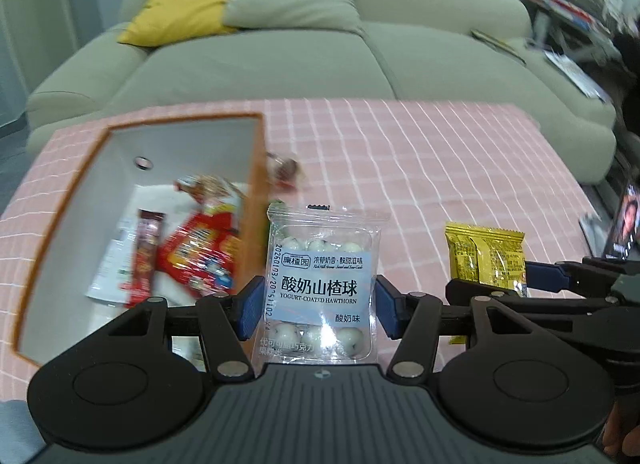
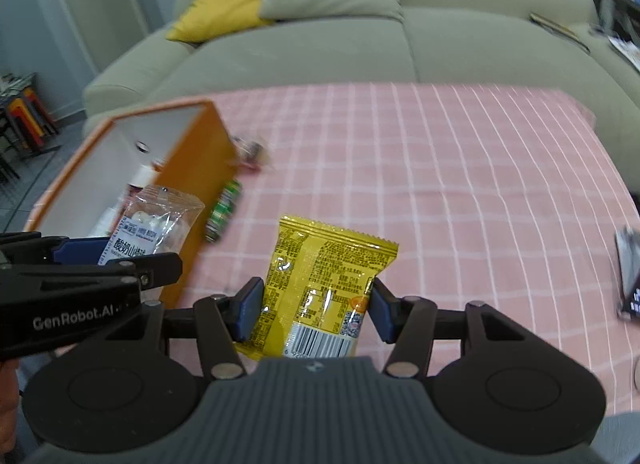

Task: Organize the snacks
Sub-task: 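Carry the hawthorn pack and yellow bag over the box with both grippers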

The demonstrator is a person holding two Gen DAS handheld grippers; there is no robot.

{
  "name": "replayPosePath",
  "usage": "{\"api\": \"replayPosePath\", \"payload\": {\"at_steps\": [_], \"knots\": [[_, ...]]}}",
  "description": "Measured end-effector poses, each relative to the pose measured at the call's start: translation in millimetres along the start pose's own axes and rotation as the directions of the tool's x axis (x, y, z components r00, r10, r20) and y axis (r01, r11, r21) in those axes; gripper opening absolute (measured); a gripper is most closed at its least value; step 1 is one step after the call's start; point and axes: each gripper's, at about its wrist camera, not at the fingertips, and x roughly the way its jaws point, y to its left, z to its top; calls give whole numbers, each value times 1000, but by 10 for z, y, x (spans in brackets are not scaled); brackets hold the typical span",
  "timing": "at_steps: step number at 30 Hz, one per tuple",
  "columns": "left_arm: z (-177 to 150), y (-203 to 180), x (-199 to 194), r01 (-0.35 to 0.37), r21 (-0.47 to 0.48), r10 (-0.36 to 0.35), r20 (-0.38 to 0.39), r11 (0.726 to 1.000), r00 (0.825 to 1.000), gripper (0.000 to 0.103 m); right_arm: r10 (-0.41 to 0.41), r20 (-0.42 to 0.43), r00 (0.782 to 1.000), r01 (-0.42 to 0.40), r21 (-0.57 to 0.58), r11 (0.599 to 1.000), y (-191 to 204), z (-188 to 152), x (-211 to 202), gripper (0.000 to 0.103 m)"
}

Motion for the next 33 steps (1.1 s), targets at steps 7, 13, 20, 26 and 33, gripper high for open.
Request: {"api": "replayPosePath", "payload": {"at_steps": [7, 13, 20, 26, 33], "knots": [[133, 516, -189, -70, -80, 74, 45, 994, 996, 65, 88, 50, 995, -83, -92, 992, 409, 241, -61, 54], [244, 932, -205, -70, -112, 75, 39, 991, 996, 65, 188, 67, 980, -168, -228, 959, 828, 432, -14, 54], [364, 1350, -133, -50, -115, 52, 15, 992, 999, 65, 267, 33, 963, -236, -374, 897, 1274, 660, 156, 54], [429, 1498, 130, -60, -68, 57, -38, 996, 998, 65, 259, -15, 966, -233, -493, 838, 1637, 810, 528, 54], [509, 1627, 518, -65, -6, 64, -111, 998, 992, 65, 185, -65, 981, -183, -646, 741, 1945, 815, 982, 53]]}}
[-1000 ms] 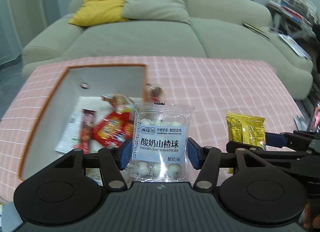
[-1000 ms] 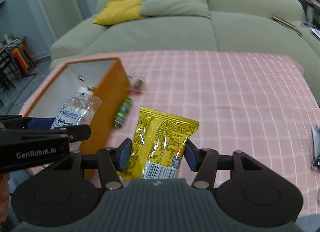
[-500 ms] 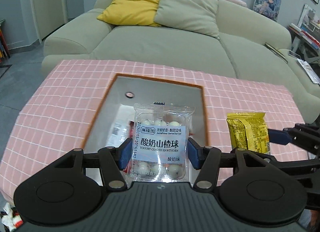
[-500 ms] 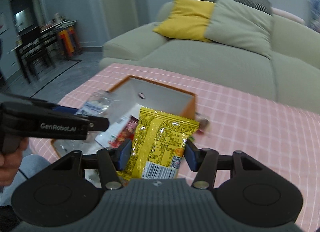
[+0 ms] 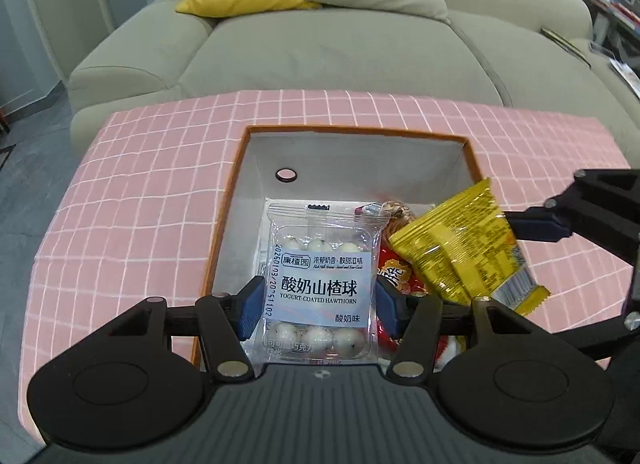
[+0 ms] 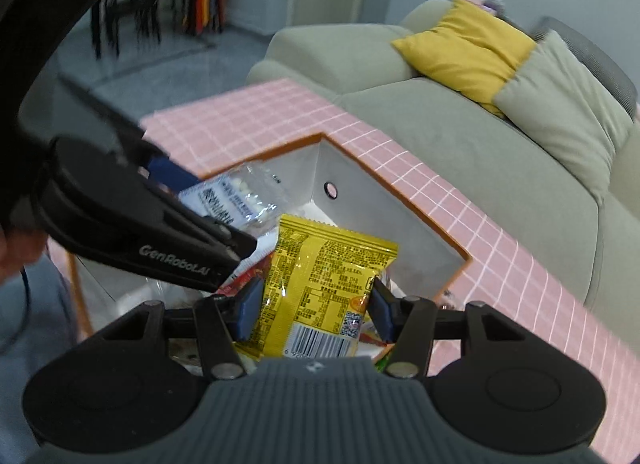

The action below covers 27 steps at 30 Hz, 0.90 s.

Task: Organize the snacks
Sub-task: 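Carry the hawthorn pack and yellow bag over the box with both grippers, then lower both held packs into the box and open both grippers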

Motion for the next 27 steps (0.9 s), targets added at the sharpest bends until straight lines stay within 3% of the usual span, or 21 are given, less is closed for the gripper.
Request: {"api": "replayPosePath", "payload": {"at_steps": [6, 13, 24, 27], "knots": [[33, 22, 280, -4, 58, 7, -47, 998, 999, 65, -5, -61, 998, -1, -90, 996, -10, 49, 356, 53], [94, 55, 497, -11, 53, 15, -66, 999, 998, 66, -22, -92, 996, 11, -122, 993, -112, 81, 621, 53], [127, -43, 762, -51, 75, 59, -110, 996, 992, 68, -20, -139, 990, 5, -112, 994, -229, 2, 901, 54], [133, -41, 773, -49, 74, 57, -108, 996, 993, 63, -8, -144, 990, -6, -97, 995, -246, -22, 917, 54]]}}
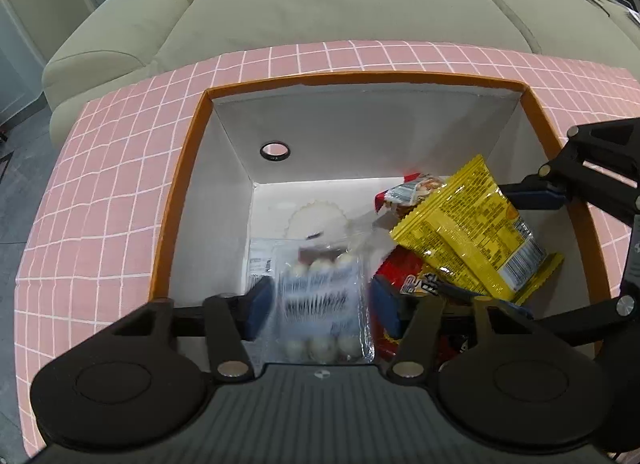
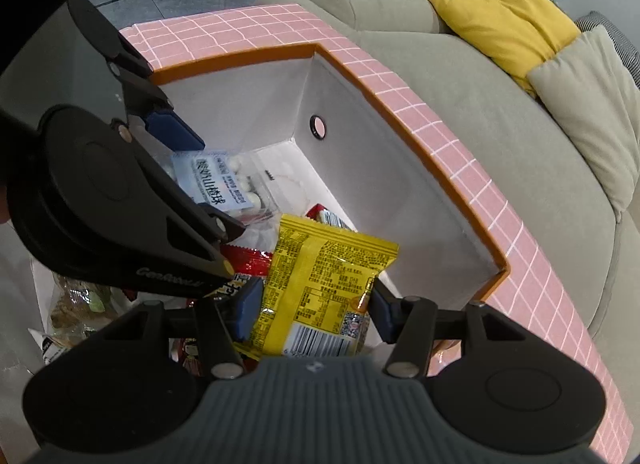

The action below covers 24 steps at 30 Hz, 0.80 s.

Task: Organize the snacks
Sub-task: 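Lower both held packs into the box and open both grippers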

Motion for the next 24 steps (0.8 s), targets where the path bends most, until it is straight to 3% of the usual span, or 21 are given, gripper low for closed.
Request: {"api": "replayPosePath", "payload": {"at_steps": [4, 12, 18, 24], "knots": [[13, 5, -80, -1, -8, 1, 25, 1000, 1000, 67, 7, -5, 1000, -7, 17, 1000, -11, 14, -20, 56], [-21, 43, -345, -5, -34, 7, 72, 999, 997, 74, 32, 31, 999, -34, 59, 998, -50, 57, -238, 83], [-109, 43, -624, -26, -49, 33, 135, 998, 990, 74, 19, 79, 997, -25, 81, 996, -46, 24, -499, 87], [-203, 24, -995, -43, -86, 64, 248, 995, 967, 74, -11, 205, 979, -16, 131, 991, 9, -168, -867, 87]]}}
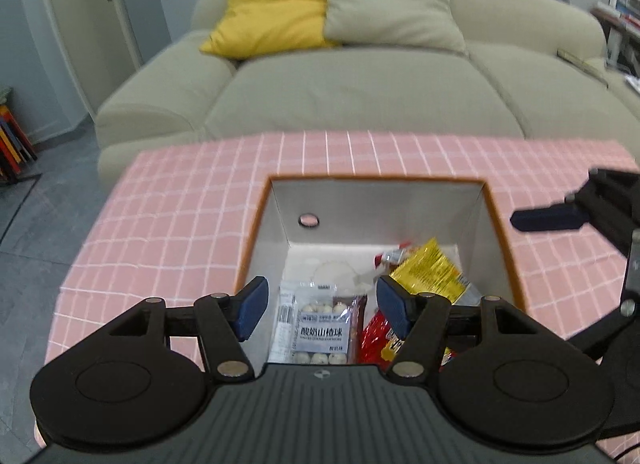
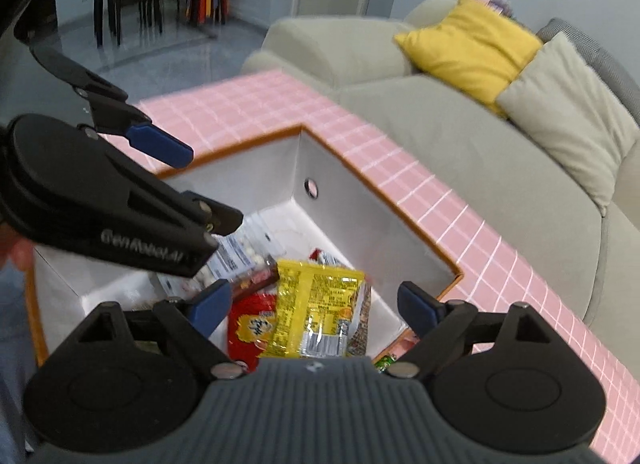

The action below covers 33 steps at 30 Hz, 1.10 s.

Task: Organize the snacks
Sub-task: 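Lower both held packs into the box and open both grippers, then withdraw both tools from the box toward the green tube and candy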

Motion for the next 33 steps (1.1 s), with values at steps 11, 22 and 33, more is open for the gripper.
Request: {"api": "replayPosePath", "payload": {"at_steps": [11, 22, 33], "knots": [[-166, -320, -673, 37, -46, -30, 153, 998, 988, 73, -86, 241, 967, 65, 96, 993, 57, -430, -943, 87], [-496, -918, -818, 117, -85, -99, 186, 990, 977, 73, -201, 235, 951, 135, 269, 954, -86, -1240, -1444, 86], [-508, -1421, -512, 149, 11, -150, 82, 989, 985, 56, -193, 86, 977, 155, 331, 931, -415, -1762, -1224, 67]]}}
